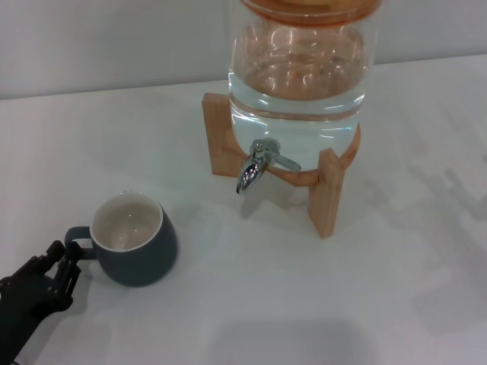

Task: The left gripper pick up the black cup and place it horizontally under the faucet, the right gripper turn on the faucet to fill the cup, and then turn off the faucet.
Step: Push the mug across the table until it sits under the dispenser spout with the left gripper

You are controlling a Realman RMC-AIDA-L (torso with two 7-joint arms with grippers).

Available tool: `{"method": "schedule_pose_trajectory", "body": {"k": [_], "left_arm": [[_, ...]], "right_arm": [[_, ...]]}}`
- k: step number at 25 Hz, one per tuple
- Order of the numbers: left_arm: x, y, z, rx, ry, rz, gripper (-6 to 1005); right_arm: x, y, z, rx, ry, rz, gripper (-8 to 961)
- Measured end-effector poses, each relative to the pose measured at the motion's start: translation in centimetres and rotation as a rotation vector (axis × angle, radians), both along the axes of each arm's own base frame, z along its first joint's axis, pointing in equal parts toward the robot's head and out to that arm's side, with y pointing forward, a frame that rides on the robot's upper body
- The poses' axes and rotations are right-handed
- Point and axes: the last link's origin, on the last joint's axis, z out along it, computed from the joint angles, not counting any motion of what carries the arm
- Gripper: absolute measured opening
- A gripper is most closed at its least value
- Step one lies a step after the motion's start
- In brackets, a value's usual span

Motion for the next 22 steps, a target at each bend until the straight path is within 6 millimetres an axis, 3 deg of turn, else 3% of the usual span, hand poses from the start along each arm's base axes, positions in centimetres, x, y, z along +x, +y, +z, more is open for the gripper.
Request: {"method": "schedule_pose_trajectory", "body": {"k": [12, 18, 22], "left_arm": [[-0.3, 0.7, 0.6, -0.012, 0.007, 0.002, 274], [-0.5, 1.1, 1.0, -0.014, 0.022, -0.001, 454], [-0.6, 1.7, 1.4, -0.017, 0.025, 0.0, 503]], "right_arm": [[0.0, 0.0, 0.1, 0.002, -0.002, 0.002, 781], [-0.1, 0.2, 0.0, 0.0, -0.002, 0.002, 781], [-0.1, 0.3, 0.0, 0.0, -0.001, 0.003, 781]]}}
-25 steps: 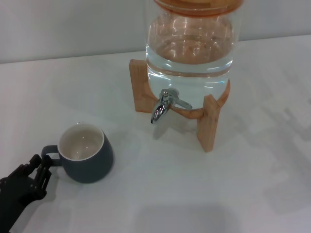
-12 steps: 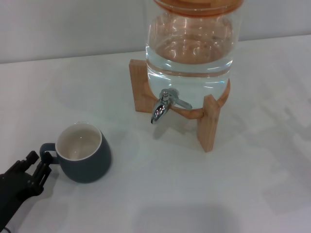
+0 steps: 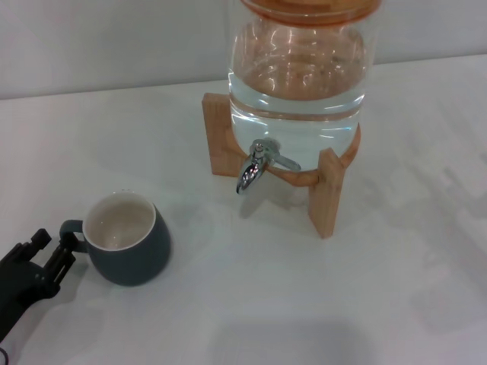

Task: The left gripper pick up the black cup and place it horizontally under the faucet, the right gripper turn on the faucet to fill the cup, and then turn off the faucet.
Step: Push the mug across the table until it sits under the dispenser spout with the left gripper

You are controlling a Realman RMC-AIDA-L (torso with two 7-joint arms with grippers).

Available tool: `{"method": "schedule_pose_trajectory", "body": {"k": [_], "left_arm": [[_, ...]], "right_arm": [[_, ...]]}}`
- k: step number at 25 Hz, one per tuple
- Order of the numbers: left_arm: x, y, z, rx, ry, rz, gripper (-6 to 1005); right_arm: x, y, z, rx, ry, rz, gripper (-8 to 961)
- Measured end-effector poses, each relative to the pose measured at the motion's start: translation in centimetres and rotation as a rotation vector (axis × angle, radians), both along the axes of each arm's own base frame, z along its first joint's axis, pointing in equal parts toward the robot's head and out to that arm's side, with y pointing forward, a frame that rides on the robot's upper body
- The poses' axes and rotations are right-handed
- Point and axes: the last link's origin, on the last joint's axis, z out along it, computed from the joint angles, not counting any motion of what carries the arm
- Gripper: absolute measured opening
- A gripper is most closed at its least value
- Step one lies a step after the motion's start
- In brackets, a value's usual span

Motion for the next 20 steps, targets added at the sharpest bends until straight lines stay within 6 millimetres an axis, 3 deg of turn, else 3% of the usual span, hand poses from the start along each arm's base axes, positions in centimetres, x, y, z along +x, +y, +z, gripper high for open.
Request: {"method": "schedule_pose_trajectory", "body": {"k": [12, 14, 20], "left_arm": [[0.3, 0.8, 0.2, -0.001, 0.009, -0.016, 440], [0.2, 0.8, 0.4, 0.0, 0.014, -0.013, 262], [-0.1, 1.3, 0.9, 0.001, 0.023, -0.007, 242]], "right_arm": [[-0.1, 0.3, -0.1, -0.002, 0.002, -0.003, 782], [-0.1, 0.3, -0.1, -0.002, 0.003, -0.002, 782], [-0.1, 0.3, -0.1, -0.002, 0.004, 0.0, 781]]}}
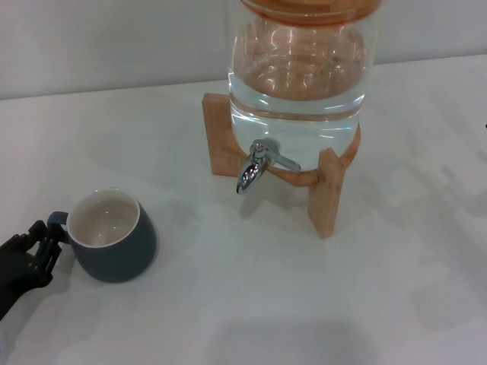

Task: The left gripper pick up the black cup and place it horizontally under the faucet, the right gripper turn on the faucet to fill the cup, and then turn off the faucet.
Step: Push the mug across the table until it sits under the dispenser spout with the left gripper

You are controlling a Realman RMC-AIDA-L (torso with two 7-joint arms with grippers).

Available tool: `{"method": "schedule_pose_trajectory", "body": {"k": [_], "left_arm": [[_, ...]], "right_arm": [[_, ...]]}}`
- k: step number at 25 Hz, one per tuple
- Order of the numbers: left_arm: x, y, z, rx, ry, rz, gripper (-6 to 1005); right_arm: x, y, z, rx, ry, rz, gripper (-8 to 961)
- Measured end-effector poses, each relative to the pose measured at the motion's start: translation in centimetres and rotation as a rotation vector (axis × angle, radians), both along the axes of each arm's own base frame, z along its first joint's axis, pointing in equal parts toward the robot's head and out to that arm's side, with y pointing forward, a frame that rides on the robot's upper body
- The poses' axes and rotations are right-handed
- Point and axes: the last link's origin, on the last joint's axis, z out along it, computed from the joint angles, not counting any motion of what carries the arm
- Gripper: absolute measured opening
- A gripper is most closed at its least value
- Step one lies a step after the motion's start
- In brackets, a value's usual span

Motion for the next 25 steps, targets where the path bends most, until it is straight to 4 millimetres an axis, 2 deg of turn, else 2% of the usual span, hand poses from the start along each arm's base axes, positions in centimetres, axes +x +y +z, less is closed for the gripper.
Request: {"method": "schedule_pose_trajectory", "body": {"k": [16, 21, 25], "left_arm": [[-0.3, 0.1, 0.5, -0.033, 0.036, -0.017, 207], [-0.7, 0.0, 1.5, -0.02, 0.059, -0.034, 405], [-0.8, 0.3, 2.3, -0.016, 0.075, -0.048, 420]], "right_arm": [[-0.1, 0.1, 0.0, -0.001, 0.005, 0.003, 782], [-0.1, 0.1, 0.0, 0.0, 0.003, 0.005, 781], [-0.2, 0.2, 0.0, 0.0, 0.001, 0.009, 781]]}}
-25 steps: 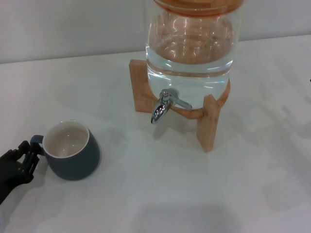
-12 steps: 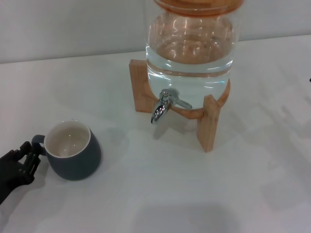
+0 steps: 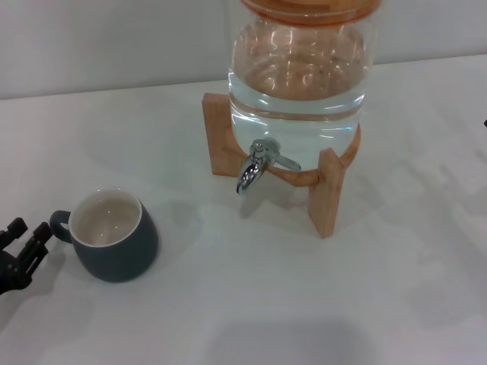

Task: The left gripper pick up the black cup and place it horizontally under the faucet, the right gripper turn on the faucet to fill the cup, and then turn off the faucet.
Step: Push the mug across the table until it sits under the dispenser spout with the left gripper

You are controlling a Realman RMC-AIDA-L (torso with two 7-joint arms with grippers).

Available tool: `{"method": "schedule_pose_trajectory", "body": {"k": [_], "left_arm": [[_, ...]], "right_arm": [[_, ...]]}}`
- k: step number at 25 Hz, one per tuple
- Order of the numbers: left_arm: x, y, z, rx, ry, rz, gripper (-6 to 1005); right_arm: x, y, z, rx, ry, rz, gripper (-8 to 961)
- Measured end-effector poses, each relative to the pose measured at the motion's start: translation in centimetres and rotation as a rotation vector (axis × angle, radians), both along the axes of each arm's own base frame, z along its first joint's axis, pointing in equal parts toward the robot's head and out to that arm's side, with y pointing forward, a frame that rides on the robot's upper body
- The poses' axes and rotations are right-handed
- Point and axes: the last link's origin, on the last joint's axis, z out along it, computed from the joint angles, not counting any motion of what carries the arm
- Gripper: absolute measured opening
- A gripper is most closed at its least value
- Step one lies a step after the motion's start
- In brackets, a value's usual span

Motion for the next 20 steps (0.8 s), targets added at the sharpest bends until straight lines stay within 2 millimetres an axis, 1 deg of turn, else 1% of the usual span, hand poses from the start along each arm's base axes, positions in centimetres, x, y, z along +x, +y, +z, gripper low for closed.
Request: {"method": "schedule_pose_trajectory", "body": {"k": [3, 6, 15, 20], "left_arm": [[0.0, 0.4, 0.4, -0.017, 0.012, -0.002, 431], [0.3, 0.8, 0.2, -0.049, 0.02, -0.017, 439], [0.4, 0.8, -0.1, -0.055, 0.04, -0.029, 439], [0.7, 1.3, -0.1, -0.061, 0.051, -0.041, 439]], "right_arm": [[0.0, 0.0, 0.0, -0.001, -0.001, 0.001, 781], [0.0, 0.0, 0.0, 0.0, -0.003, 0.002, 781], [0.1, -0.1, -0.1, -0.002, -0.001, -0.006, 782], [0.0, 0.2, -0.2, -0.004, -0.003, -0.007, 782]]}}
